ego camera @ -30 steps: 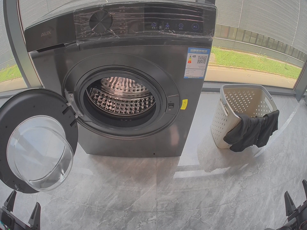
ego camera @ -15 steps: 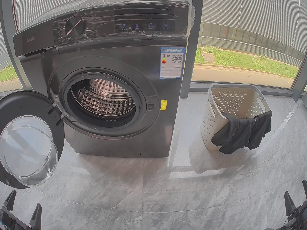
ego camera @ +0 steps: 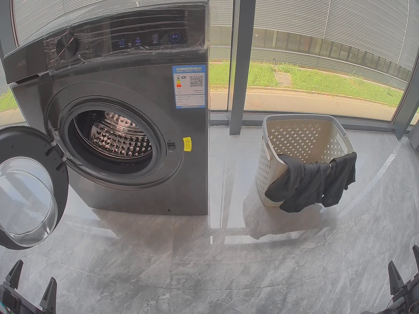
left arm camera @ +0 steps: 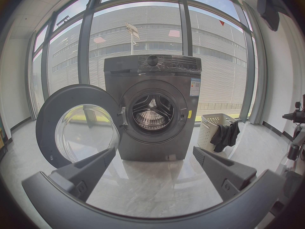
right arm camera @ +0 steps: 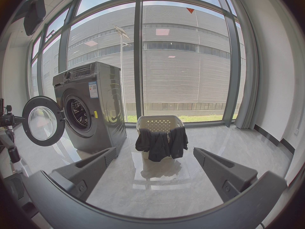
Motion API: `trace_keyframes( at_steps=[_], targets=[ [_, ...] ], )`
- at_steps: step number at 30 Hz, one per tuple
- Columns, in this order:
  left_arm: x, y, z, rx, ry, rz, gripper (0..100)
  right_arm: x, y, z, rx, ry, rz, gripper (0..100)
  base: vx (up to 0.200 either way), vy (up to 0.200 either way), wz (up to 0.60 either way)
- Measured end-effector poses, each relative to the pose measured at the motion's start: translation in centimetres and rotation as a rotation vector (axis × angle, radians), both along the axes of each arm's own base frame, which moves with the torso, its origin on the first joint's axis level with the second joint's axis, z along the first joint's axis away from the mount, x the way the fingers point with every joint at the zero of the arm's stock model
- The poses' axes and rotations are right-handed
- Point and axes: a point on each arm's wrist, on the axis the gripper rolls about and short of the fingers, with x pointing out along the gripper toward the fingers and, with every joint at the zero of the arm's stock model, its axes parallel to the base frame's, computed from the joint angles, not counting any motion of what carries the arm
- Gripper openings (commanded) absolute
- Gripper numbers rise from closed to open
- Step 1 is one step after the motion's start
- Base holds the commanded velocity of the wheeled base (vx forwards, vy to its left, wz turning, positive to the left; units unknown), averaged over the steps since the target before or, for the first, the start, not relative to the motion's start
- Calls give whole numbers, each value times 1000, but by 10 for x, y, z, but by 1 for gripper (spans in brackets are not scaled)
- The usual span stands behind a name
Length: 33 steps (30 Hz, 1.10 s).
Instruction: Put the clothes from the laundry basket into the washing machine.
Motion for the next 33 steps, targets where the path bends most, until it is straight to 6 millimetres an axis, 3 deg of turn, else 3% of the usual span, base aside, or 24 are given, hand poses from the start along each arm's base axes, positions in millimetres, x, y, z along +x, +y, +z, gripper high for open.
trace_keyframes(
  at_steps=[10, 18, 33],
  targets=[
    [0, 0, 0, -17, -1, 6, 100, 0, 0, 0, 0, 0, 0, 100, 0, -200, 0],
    [0, 0, 0, -19, -1, 6, 100, 0, 0, 0, 0, 0, -1, 100, 0, 0, 0],
    [0, 0, 0, -24, 0, 7, 100, 0, 0, 0, 0, 1, 0, 100, 200, 0, 0]
  ],
)
